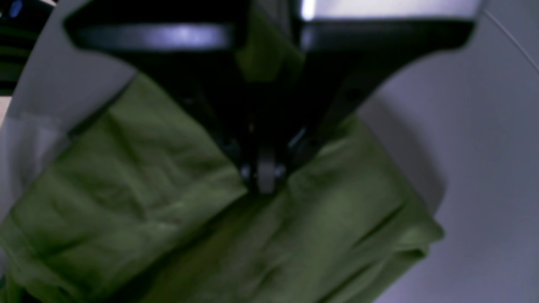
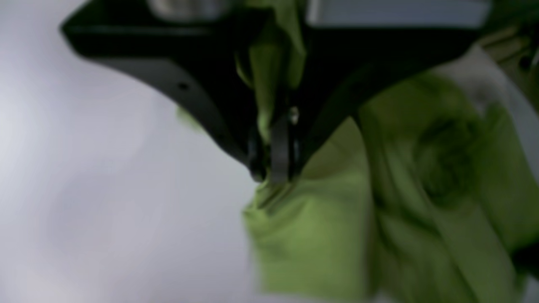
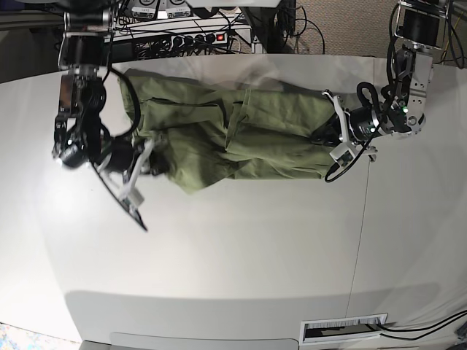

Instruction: Fold the T-shirt properly

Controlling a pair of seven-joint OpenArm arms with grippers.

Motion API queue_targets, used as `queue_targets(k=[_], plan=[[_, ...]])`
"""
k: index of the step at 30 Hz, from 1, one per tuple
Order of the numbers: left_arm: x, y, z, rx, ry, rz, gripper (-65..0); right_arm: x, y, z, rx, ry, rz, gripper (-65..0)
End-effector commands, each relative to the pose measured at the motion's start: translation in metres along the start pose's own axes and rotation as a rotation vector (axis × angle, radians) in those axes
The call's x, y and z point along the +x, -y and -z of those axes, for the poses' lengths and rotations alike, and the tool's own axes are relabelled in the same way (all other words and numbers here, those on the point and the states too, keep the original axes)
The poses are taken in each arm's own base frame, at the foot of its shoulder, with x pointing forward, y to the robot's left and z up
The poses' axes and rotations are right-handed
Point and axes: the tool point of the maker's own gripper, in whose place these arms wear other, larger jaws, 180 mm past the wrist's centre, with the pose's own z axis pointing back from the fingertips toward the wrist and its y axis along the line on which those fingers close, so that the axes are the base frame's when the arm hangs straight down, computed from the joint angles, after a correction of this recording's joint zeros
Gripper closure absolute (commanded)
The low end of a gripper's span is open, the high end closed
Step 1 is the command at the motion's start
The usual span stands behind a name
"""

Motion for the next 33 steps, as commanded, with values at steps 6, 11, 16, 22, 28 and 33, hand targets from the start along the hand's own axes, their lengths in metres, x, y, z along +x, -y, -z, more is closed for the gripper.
queue_targets(k=[6, 11, 16, 22, 28, 33], plan=[[-0.016, -0.01, -0.004, 0.04, -0.087, 0.027, 0.0, -0.02, -0.003, -0.008, 0.025, -0.029, 0.006, 0.0], [-0.016, -0.01, -0.004, 0.04, -0.088, 0.027, 0.0, -0.034, 0.006, -0.015, -0.009, -0.078, -0.009, 0.0], [-0.016, -0.01, -0.004, 0.04, -0.087, 0.027, 0.0, -0.038, 0.017, -0.019, -0.061, -0.109, -0.028, -1.2], [-0.016, -0.01, -0.004, 0.04, -0.088, 0.027, 0.0, -0.018, 0.025, -0.038, -0.138, -0.05, -0.083, -21.0], [-0.017, -0.011, -0.004, 0.045, -0.095, 0.028, 0.0, -0.018, 0.044, -0.072, -0.231, 0.028, -0.03, -21.0], [-0.016, -0.01, -0.004, 0.044, -0.091, 0.028, 0.0, -0.059, 0.047, -0.083, -0.236, -0.017, 0.065, -22.1]])
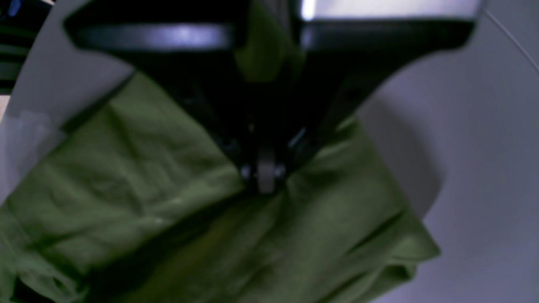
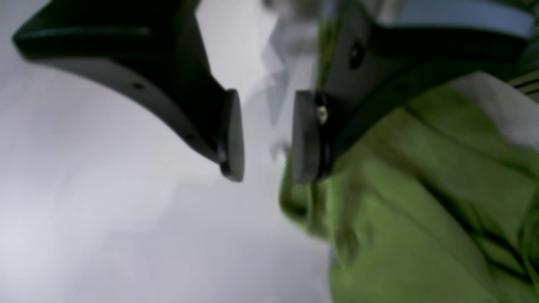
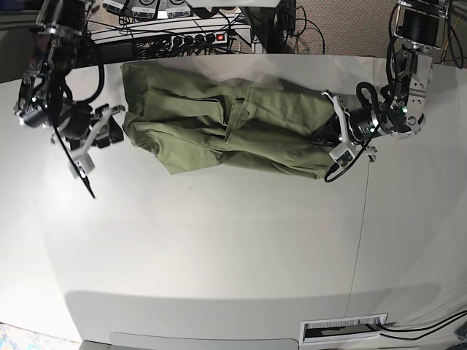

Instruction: Fold the T-shirt properly

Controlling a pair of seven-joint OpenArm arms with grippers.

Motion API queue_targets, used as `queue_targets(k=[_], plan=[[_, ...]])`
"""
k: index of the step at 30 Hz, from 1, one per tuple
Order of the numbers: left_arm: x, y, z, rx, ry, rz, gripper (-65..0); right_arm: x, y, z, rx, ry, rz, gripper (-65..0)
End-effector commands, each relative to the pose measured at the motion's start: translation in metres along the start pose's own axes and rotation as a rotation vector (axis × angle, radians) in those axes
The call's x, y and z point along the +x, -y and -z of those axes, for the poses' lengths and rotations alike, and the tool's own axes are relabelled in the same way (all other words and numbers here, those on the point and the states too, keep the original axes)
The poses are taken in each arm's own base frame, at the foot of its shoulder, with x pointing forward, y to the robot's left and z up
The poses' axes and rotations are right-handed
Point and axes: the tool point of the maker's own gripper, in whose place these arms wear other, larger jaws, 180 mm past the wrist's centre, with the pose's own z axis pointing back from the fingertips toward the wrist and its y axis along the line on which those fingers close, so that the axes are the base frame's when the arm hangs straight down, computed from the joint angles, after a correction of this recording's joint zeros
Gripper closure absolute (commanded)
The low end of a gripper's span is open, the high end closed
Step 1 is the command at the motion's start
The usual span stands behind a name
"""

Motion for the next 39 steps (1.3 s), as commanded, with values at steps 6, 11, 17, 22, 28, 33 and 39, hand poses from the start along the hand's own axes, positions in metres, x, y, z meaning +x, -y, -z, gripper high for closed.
queue_targets(k=[6, 11, 17, 22, 28, 33, 39], plan=[[-0.017, -0.011, -0.004, 0.044, -0.094, 0.026, 0.0, -0.019, -0.005, -0.004, 0.012, -0.009, 0.011, -28.1], [-0.017, -0.011, -0.004, 0.043, -0.094, 0.026, 0.0, -0.03, -0.007, 0.005, 0.033, -0.016, 0.059, -28.1], [-0.017, -0.01, -0.004, 0.043, -0.093, 0.026, 0.0, -0.058, -0.021, 0.035, 0.125, -0.036, 0.232, -28.1], [-0.017, -0.011, -0.004, 0.043, -0.093, 0.026, 0.0, -0.067, -0.018, 0.043, 0.138, -0.051, 0.279, -28.1], [-0.017, -0.01, -0.004, 0.043, -0.091, 0.026, 0.0, -0.056, -0.022, 0.045, 0.167, -0.024, 0.294, -28.1], [-0.016, -0.01, -0.004, 0.041, -0.089, 0.024, 0.0, -0.039, -0.04, 0.056, 0.216, 0.007, 0.316, -28.1], [-0.016, -0.01, -0.004, 0.041, -0.09, 0.024, 0.0, -0.036, -0.055, 0.062, 0.251, -0.012, 0.291, -28.1]])
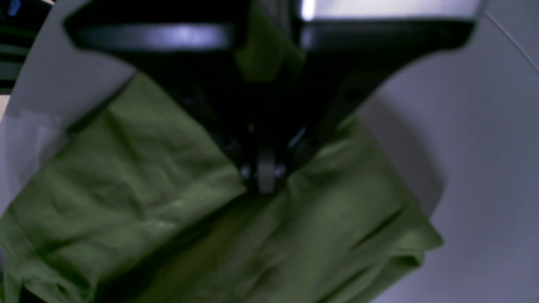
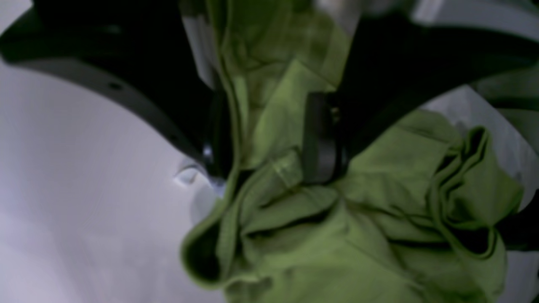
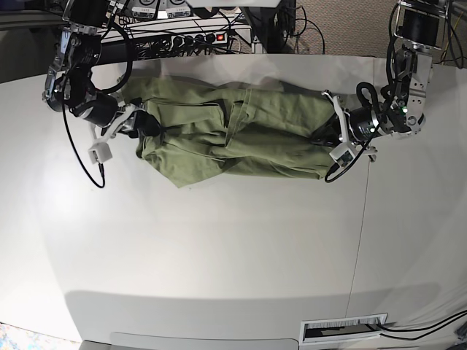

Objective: Fold the T-shirt properly
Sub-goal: 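Grasp the shirt with both grippers and fold it into a bundle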

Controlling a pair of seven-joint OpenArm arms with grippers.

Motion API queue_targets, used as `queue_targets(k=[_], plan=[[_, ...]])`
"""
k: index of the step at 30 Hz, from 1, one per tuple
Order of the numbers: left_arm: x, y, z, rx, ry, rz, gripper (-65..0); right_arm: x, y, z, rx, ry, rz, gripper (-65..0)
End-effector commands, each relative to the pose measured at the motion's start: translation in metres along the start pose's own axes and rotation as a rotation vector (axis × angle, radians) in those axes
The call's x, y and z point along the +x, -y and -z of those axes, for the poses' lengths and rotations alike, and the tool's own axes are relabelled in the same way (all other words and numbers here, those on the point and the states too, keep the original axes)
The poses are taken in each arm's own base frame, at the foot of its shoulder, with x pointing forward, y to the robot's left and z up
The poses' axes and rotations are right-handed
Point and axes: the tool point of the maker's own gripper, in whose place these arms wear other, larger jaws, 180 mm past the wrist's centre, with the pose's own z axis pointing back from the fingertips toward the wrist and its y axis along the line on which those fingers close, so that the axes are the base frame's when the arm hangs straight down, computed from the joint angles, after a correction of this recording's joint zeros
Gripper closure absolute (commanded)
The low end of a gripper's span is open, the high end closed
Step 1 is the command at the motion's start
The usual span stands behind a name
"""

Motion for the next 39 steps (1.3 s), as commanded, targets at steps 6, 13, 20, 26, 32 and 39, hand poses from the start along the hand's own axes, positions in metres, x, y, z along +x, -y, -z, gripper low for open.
queue_targets(k=[6, 13, 20, 26, 32, 39], plan=[[-0.017, -0.01, -0.004, 0.041, -0.091, 0.025, 0.0, -0.035, -0.017, 0.022, 0.0, -0.18, -0.072, -27.6], [-0.017, -0.01, -0.004, 0.041, -0.091, 0.025, 0.0, -0.041, -0.022, 0.025, 0.012, -0.209, -0.085, -0.8], [-0.014, -0.009, -0.004, 0.034, -0.078, 0.013, 0.0, -0.009, -0.023, 0.007, -0.013, -0.103, -0.119, 0.0], [-0.006, 0.01, 0.001, -0.05, -0.036, -0.068, 0.0, 0.021, -0.005, -0.022, -0.125, -0.003, -0.166, 0.0], [0.009, 0.035, 0.017, -0.115, 0.022, -0.136, 0.0, 0.041, 0.008, -0.043, -0.182, 0.035, -0.236, 0.0], [0.026, 0.065, 0.034, -0.193, 0.069, -0.203, 0.0, 0.07, -0.002, -0.047, -0.16, 0.112, -0.269, 0.0]])
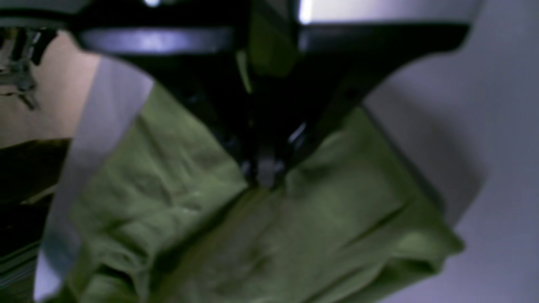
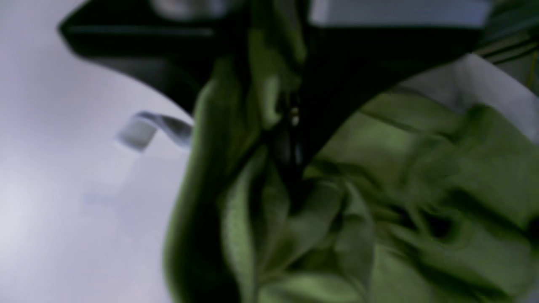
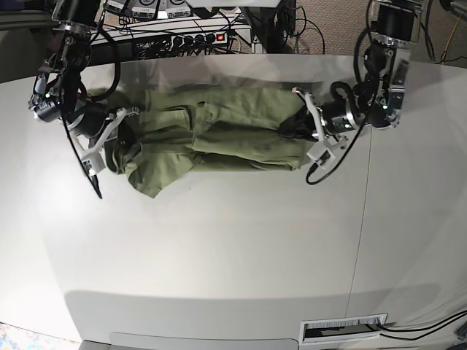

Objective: Fold the T-shirt properly
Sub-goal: 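Grasp the shirt with both grippers and fold it into a bundle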

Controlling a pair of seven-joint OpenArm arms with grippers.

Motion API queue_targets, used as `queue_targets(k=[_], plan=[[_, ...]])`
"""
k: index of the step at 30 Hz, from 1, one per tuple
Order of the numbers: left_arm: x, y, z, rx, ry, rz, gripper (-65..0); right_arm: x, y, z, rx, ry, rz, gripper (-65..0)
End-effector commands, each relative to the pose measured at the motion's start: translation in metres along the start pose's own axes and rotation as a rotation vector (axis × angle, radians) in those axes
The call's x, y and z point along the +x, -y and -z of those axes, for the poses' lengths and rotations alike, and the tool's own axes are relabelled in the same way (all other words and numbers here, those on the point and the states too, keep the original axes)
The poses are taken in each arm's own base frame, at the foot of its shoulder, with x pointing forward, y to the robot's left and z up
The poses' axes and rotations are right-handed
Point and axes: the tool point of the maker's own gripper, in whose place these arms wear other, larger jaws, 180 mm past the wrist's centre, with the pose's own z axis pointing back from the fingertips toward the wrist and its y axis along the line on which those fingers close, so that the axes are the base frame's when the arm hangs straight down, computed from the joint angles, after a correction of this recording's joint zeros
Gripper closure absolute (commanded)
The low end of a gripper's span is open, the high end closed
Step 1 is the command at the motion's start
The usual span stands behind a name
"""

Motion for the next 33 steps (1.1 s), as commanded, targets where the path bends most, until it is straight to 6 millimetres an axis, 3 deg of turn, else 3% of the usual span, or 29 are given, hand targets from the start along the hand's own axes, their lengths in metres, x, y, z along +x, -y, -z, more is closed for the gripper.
queue_targets(k=[1, 7, 14, 18, 27, 33], plan=[[0.002, 0.002, 0.001, -0.004, -0.003, 0.008, 0.0, 0.024, -0.001, -0.006, 0.009, 0.076, -0.019, 0.0], [-0.001, 0.014, 0.012, -0.028, -0.021, 0.027, 0.0, 0.046, -0.039, 0.013, 0.116, 0.155, 0.015, 0.0], [-0.022, 0.037, 0.03, -0.069, -0.125, 0.133, 0.0, 0.059, -0.12, 0.047, 0.287, 0.156, -0.04, 0.0], [-0.026, 0.031, 0.029, -0.043, -0.151, 0.164, 0.0, 0.06, -0.158, 0.056, 0.371, 0.14, -0.071, 0.0], [-0.026, -0.011, 0.009, 0.09, -0.186, 0.274, 0.0, 0.039, -0.187, 0.057, 0.468, 0.069, -0.082, 0.0], [-0.018, -0.015, 0.008, 0.096, -0.171, 0.283, 0.0, 0.029, -0.202, 0.053, 0.535, 0.075, -0.026, 0.0]])
